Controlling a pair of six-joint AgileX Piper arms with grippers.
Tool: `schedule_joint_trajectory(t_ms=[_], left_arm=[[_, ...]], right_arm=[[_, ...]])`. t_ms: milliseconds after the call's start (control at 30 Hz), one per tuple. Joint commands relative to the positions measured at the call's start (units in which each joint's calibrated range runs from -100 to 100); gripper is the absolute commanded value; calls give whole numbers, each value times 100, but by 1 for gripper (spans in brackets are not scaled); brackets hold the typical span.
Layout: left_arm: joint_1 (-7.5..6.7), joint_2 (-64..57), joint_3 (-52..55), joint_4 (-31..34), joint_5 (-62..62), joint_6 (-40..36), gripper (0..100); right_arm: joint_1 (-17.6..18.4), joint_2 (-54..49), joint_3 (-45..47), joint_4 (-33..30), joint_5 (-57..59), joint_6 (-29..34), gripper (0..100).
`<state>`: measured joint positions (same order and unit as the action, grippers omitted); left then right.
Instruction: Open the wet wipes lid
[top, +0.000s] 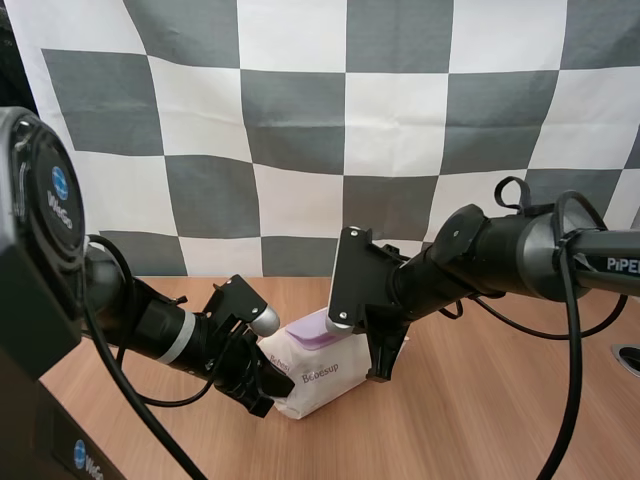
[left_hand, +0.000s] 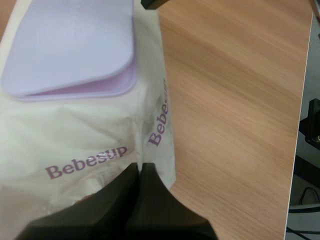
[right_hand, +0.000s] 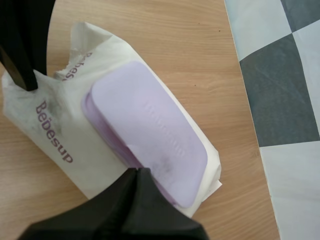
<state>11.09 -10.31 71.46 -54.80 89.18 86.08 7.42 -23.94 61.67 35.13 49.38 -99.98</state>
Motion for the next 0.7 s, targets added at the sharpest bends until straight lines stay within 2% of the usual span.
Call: schedule_joint_trajectory(t_ms=[0, 367, 667], left_arm=[[-2, 2, 2, -29, 4, 50, 0], [-2, 2, 2, -41, 4, 48, 0], [-2, 2, 2, -43, 26, 51, 0]], right_arm=[[3, -4, -3, 6, 218, -2, 0], [3, -4, -3, 16, 306, -2, 0], [3, 344, -3, 423, -2, -2, 0]])
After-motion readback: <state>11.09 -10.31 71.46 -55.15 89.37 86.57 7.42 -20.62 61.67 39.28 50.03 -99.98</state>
